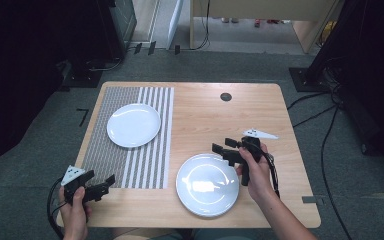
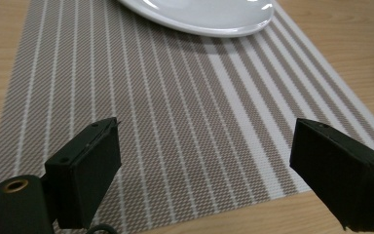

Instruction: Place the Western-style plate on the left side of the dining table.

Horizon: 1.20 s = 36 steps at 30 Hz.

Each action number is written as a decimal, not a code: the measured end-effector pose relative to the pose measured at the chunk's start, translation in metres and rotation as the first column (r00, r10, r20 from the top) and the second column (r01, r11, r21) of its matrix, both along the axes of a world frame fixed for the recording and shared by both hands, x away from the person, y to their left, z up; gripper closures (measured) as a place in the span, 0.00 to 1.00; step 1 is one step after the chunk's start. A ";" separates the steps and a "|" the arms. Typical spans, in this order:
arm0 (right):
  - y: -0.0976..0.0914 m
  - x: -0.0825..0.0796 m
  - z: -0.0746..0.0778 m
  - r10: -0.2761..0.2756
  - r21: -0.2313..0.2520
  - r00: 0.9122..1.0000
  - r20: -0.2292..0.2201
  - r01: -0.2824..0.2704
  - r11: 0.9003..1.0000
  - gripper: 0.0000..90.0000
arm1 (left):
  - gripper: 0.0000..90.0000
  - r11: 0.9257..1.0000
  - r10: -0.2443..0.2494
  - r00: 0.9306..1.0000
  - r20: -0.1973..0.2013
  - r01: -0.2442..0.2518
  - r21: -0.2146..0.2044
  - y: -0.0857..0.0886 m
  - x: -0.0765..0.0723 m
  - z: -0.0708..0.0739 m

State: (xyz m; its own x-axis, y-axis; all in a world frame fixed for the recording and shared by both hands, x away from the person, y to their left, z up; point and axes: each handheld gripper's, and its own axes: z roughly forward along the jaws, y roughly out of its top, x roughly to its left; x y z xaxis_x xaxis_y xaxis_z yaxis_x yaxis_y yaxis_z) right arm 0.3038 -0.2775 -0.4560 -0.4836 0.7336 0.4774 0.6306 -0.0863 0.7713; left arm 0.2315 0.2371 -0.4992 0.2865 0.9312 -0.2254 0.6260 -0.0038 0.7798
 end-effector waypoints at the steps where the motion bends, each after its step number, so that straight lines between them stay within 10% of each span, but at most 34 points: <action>1: -0.004 -0.003 -0.001 -0.006 -0.001 1.000 -0.001 0.006 1.000 0.30 | 0.13 1.000 0.008 1.000 0.002 -0.008 0.005 0.002 -0.001 -0.001; 22: -0.077 -0.046 -0.011 -0.100 -0.026 0.994 0.035 0.101 0.995 0.29 | 0.13 0.994 0.045 0.998 -0.033 -0.041 0.100 0.007 0.003 -0.018; 36: -0.123 -0.070 -0.013 -0.181 -0.035 0.983 0.028 0.182 0.983 0.29 | 0.13 0.970 0.043 0.998 -0.035 -0.033 0.242 -0.006 0.003 -0.019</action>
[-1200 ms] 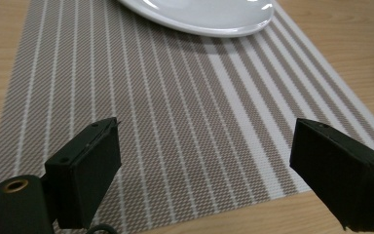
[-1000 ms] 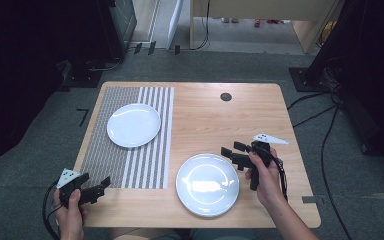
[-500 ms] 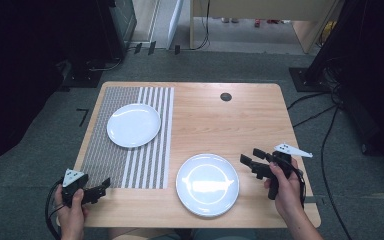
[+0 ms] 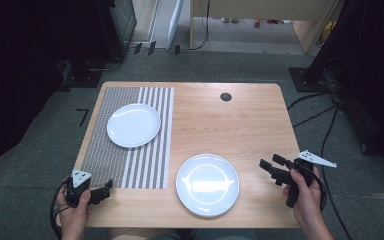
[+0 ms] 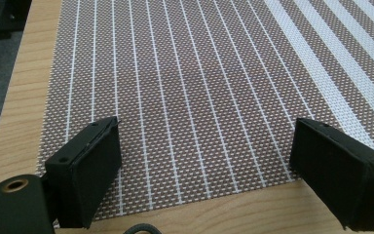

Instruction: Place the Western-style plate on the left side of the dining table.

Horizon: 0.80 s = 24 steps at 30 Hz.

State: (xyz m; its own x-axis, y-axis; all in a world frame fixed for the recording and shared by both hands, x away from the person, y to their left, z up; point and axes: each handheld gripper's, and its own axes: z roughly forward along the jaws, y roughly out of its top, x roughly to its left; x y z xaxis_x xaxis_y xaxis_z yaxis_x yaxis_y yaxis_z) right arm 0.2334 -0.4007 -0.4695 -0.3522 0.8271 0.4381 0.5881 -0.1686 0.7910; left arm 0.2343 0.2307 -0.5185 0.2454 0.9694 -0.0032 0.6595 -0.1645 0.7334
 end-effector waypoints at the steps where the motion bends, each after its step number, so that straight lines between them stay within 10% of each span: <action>1: -0.003 -0.002 -0.001 -0.007 -0.002 1.000 0.001 0.007 1.000 0.29 | 0.13 1.000 0.000 1.000 0.000 0.000 0.001 0.000 0.000 0.000; 24: -0.073 -0.044 -0.025 -0.181 -0.094 0.983 -0.019 0.178 0.980 0.28 | 0.13 1.000 -0.001 1.000 -0.001 0.001 0.001 0.000 0.000 0.000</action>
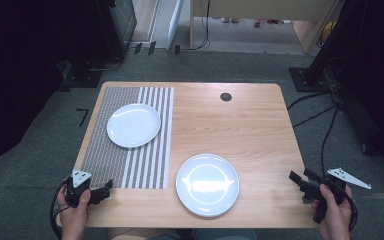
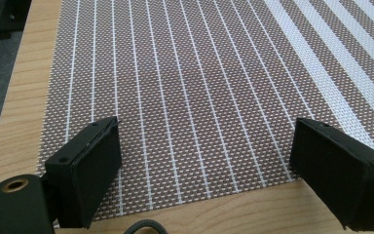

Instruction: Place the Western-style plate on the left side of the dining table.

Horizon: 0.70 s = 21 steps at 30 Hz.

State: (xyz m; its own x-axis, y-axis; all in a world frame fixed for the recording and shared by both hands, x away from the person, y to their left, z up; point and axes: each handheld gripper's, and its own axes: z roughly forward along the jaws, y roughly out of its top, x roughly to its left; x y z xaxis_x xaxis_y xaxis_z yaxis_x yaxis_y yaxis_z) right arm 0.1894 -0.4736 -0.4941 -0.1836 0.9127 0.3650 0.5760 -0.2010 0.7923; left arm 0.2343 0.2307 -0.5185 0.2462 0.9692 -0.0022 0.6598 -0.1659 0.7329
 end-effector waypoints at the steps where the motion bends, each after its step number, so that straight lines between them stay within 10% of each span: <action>1: -0.001 -0.001 -0.002 -0.004 -0.016 1.000 -0.010 0.004 1.000 0.28 | 0.13 1.000 0.000 1.000 0.000 0.000 0.000 0.000 0.000 0.000; 13: 0.012 0.000 -0.028 -0.031 -0.221 0.993 -0.117 0.004 0.975 0.24 | 0.13 1.000 0.000 1.000 0.000 0.000 0.000 0.000 0.000 0.000; 21: 0.029 0.002 -0.031 -0.028 -0.363 0.993 -0.119 -0.017 0.932 0.20 | 0.13 1.000 -0.002 1.000 0.000 0.002 0.000 0.000 0.000 0.000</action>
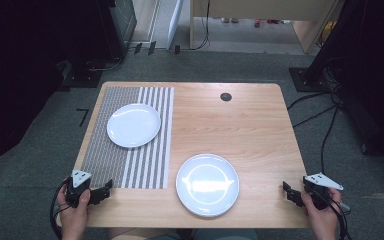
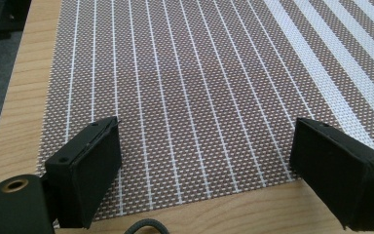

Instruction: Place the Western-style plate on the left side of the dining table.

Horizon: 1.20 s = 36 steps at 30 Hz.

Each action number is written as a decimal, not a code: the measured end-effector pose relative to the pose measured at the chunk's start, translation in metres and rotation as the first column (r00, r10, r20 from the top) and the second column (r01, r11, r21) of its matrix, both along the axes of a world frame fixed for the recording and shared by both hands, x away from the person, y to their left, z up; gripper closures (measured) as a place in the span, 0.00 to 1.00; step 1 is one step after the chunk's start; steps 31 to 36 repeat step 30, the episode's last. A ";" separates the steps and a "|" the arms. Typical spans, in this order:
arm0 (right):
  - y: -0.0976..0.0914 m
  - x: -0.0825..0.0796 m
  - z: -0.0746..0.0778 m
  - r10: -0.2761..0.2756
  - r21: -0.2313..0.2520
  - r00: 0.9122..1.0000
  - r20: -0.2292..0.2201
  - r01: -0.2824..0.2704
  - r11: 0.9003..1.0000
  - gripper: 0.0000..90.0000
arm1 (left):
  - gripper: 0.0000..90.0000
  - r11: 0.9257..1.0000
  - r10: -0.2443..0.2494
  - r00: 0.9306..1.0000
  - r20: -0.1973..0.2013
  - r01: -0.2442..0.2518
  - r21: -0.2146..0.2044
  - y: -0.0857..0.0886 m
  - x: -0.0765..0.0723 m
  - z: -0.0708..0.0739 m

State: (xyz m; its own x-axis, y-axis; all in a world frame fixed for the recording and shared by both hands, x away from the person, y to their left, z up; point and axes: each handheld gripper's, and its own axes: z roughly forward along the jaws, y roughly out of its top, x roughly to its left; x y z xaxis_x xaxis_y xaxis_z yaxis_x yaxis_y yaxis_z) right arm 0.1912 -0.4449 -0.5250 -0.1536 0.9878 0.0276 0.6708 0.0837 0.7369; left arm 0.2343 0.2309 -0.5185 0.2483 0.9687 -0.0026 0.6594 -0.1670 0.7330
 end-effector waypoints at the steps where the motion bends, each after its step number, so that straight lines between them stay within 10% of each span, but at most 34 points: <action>1: 0.001 0.000 0.000 0.003 0.000 1.000 -0.003 -0.003 1.000 0.18 | 0.13 1.000 0.000 1.000 0.000 0.000 0.000 0.000 0.000 0.000; 36: 0.003 0.004 -0.001 0.013 -0.002 1.000 -0.020 -0.013 1.000 0.09 | 0.13 1.000 -0.004 1.000 -0.001 0.004 0.001 0.000 0.000 0.000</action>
